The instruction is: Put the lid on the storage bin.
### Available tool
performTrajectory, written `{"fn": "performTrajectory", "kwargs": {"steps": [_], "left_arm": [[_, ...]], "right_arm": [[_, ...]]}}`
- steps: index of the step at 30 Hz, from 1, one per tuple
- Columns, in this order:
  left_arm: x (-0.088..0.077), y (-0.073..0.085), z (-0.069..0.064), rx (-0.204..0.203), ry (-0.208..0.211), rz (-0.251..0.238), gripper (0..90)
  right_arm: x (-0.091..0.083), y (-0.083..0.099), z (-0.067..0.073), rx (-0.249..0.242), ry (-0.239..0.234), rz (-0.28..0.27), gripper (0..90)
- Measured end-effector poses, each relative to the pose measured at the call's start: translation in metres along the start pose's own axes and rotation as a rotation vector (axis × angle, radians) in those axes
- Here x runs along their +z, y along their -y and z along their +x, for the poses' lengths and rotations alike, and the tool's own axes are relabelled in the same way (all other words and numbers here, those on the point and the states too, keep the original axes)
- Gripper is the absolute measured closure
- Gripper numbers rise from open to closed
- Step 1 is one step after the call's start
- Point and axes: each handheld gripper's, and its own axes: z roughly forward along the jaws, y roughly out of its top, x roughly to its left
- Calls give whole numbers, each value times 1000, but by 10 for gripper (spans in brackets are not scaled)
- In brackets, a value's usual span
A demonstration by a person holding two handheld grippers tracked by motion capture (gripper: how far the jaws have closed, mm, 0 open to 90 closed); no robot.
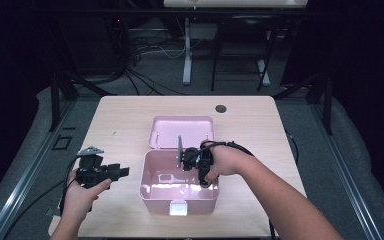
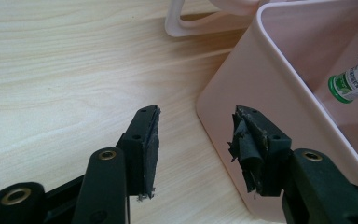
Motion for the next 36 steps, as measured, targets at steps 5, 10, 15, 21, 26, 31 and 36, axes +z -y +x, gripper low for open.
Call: {"fn": "performTrajectory", "kwargs": {"steps": [5,10,15,21,26,31,36], "left_arm": [[1,0,0,0,-1,1,512],[1,0,1,-3,-2,0,512],[1,0,1,-3,-1,0,512],[1,0,1,-3,0,0,512],[1,0,2,-4,0,0,512],[1,1,2,-5,0,2,512],[1,1,2,-6,-2,3,512]], "right_arm": [[4,-1,0,2,-1,2,504],[8,-1,0,-2,-4,8,504],[12,-2,0,2,-6,16,504],[17,-3,0,-2,-9,15,504],[19,-4,1,-10,-5,23,504],[22,-5,1,-12,3,26,503],[26,-5,2,-16,2,41,503]]}}
